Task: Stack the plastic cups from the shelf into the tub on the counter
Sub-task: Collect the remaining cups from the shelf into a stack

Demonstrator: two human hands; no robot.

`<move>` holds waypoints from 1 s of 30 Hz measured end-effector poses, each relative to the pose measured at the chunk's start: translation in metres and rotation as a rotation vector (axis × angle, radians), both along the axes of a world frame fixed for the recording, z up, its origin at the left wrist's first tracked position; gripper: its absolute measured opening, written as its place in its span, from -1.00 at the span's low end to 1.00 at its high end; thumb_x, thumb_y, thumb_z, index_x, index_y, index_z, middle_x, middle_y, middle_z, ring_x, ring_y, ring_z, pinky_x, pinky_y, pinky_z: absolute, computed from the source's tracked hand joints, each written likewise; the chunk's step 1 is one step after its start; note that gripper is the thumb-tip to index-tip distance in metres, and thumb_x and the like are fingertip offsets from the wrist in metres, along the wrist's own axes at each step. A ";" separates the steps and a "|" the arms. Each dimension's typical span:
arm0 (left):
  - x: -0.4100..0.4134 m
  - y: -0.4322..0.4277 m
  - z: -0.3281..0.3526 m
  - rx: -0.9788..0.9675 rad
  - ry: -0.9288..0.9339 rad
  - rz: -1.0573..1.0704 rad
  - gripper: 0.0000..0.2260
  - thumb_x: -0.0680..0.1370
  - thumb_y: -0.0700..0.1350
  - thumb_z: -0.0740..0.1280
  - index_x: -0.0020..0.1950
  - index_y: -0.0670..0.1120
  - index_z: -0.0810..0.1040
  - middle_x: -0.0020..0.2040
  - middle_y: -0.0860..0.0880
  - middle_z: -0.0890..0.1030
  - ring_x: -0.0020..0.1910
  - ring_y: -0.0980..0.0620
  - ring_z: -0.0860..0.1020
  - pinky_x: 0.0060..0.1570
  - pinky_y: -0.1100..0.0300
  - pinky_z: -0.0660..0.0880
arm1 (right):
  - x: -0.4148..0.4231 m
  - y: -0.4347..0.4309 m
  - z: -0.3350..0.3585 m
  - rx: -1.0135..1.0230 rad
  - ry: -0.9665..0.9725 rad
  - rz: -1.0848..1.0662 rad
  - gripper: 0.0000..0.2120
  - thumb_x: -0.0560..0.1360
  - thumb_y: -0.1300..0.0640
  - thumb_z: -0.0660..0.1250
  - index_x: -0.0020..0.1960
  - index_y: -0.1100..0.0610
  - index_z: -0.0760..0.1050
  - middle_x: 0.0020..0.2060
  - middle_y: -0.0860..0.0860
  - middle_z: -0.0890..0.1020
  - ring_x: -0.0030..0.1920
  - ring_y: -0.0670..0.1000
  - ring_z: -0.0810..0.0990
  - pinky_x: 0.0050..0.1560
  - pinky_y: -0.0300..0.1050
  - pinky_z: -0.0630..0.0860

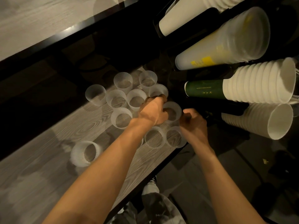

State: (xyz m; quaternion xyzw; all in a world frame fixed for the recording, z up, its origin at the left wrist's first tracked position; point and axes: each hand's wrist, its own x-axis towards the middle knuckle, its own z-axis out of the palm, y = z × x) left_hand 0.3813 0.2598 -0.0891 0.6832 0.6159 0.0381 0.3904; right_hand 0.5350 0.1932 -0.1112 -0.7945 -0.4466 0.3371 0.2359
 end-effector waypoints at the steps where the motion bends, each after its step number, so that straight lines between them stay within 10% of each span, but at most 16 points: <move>1: 0.000 -0.002 0.000 0.026 0.036 -0.008 -0.51 0.60 -0.07 0.35 0.53 -0.01 0.38 0.43 -0.13 0.47 0.48 -0.15 0.38 0.48 -0.04 0.32 | -0.001 -0.001 0.001 -0.008 0.009 -0.003 -0.72 0.65 0.12 0.20 0.31 0.10 0.55 0.20 0.09 0.65 0.23 0.09 0.60 0.26 0.07 0.53; 6: 0.004 -0.003 -0.003 0.116 0.206 -0.084 -0.56 0.57 -0.02 0.32 0.46 0.05 0.41 0.35 -0.10 0.53 0.44 -0.15 0.35 0.42 -0.07 0.23 | -0.001 0.002 -0.003 -0.035 0.108 -0.001 -0.68 0.64 0.11 0.22 0.37 -0.01 0.48 0.29 0.10 0.60 0.30 0.15 0.59 0.28 0.26 0.56; 15: 0.008 -0.009 -0.001 0.236 0.159 -0.074 -0.59 0.53 -0.06 0.36 0.39 0.01 0.51 0.27 -0.09 0.59 0.37 -0.17 0.45 0.36 -0.08 0.40 | 0.011 -0.012 0.003 0.070 -0.139 -0.106 -0.82 0.61 0.19 0.28 0.13 0.21 0.61 0.05 0.17 0.68 0.08 0.14 0.63 0.03 -0.12 0.40; 22: 0.031 -0.024 0.000 0.184 0.059 -0.181 -0.86 0.55 -0.12 0.31 0.01 -0.04 0.67 -0.06 -0.06 0.68 -0.13 -0.11 0.66 -0.13 0.00 0.66 | 0.017 -0.031 0.004 0.041 -0.207 -0.079 -0.72 0.50 0.23 0.38 0.21 0.16 0.59 0.16 0.15 0.63 0.20 0.18 0.59 0.05 -0.11 0.40; 30: 0.043 -0.036 -0.001 0.114 0.207 -0.243 -0.78 0.62 -0.03 0.26 0.17 -0.06 0.61 0.09 -0.11 0.64 0.04 -0.18 0.65 -0.13 0.04 0.58 | 0.015 -0.052 0.012 -0.003 -0.289 -0.039 -0.70 0.58 0.21 0.30 0.30 0.19 0.53 0.24 0.22 0.56 0.15 0.31 0.59 0.08 0.10 0.51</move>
